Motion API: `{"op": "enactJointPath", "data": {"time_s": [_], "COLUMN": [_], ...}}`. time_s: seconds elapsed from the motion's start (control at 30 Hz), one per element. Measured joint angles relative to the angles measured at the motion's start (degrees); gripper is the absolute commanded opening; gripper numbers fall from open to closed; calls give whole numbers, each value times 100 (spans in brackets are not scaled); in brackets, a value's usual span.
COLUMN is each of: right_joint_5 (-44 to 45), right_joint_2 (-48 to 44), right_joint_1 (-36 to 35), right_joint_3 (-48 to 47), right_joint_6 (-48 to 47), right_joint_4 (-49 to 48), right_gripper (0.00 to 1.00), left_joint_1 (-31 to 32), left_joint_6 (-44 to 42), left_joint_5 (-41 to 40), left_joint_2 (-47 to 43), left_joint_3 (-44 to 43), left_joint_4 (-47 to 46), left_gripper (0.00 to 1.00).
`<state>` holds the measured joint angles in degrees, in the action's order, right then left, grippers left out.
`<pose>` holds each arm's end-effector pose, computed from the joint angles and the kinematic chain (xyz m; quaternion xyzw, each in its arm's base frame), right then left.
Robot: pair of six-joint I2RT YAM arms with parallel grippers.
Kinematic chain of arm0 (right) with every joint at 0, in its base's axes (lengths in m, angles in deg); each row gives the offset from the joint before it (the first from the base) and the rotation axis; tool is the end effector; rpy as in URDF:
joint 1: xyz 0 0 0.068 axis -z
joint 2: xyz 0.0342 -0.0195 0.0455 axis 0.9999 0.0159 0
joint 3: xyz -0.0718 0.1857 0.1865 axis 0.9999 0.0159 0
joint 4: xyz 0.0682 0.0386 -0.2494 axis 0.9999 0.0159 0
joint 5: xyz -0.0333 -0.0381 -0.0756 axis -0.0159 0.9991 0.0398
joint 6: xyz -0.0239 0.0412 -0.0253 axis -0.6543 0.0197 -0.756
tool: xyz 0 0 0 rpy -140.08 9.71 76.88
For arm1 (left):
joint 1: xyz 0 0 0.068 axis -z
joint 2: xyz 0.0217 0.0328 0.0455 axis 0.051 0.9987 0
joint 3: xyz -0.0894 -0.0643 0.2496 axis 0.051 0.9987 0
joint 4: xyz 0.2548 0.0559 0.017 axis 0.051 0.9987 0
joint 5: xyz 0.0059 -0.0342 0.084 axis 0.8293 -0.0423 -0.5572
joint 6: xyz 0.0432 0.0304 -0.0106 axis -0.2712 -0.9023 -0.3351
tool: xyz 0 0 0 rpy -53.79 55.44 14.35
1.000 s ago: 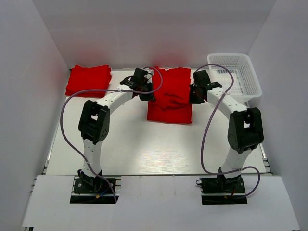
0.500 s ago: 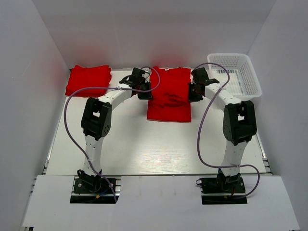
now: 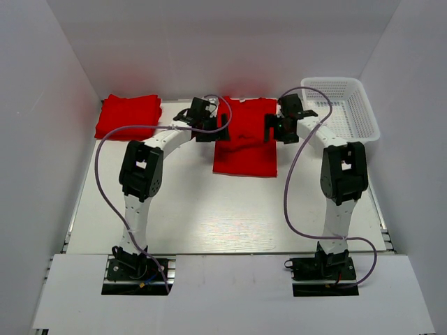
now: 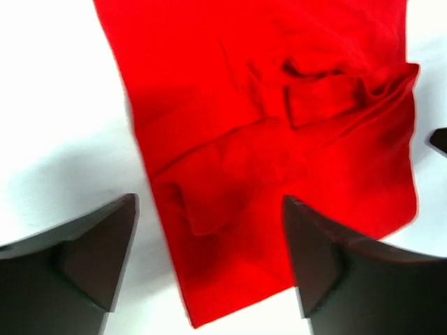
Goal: Fold and stack the t-shirts
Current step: Fold the folded rectangular tshirt in 1/3 of the way
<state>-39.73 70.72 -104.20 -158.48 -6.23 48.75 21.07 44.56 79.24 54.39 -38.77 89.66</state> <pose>0.4324 0.1160 0.2163 -0.0212 0.9488 0.0654 0.3083 0.4452 -0.2069 0.1952 0.0730 0.9290 -0.2283 0.2819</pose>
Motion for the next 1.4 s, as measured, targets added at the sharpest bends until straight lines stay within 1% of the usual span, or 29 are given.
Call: {"op": "enactJointPath", "data": {"time_s": [0.13, 0.2, 0.3, 0.4, 0.5, 0.53, 0.67, 0.87, 1.03, 1.27, 1.4], "right_joint_5": [0, -105, -387, -826, -1259, -1373, -1770, -2092, -2142, -2212, -2203], "right_joint_2": [-122, -363, -922, -1445, -1611, -1596, -1298, -435, 129, 640, 785], "right_joint_1": [0, -4, -33, -138, -400, -503, -981, -1390, -1456, -1491, -1493], "right_joint_3": [-98, 44, 503, 918, 1108, 1123, 1113, 826, 518, 4, -70], "right_joint_6": [-57, -92, -214, -391, -592, -660, -844, -874, -859, -813, -758], "right_joint_4": [13, 37, -17, -63, -184, -210, -411, -612, -898, -1196, -1416], "right_gripper": [90, 90, 90, 90, 90, 90, 90, 90, 90, 90, 90], "left_joint_1": [-31, -33, -57, -68, -68, -68, -68, -68, -68, -68, -68], "left_joint_6": [33, 31, 31, 52, 129, 153, 319, 468, 553, 573, 562], "left_joint_5": [-352, -529, -754, -944, -1110, -1126, -1274, -1421, -1449, -1569, -1648], "left_joint_2": [-111, -328, -960, -1823, -2778, -2916, -3558, -3862, -3904, -3926, -3917], "left_joint_3": [4, 205, 737, 1405, 2155, 2271, 3062, 3945, 4105, 4096, 4028], "left_joint_4": [37, 33, 111, 164, 216, 251, 485, 935, 1080, 1141, 1266], "left_gripper": [100, 100, 100, 100, 100, 100, 100, 100, 100, 100, 100]}}
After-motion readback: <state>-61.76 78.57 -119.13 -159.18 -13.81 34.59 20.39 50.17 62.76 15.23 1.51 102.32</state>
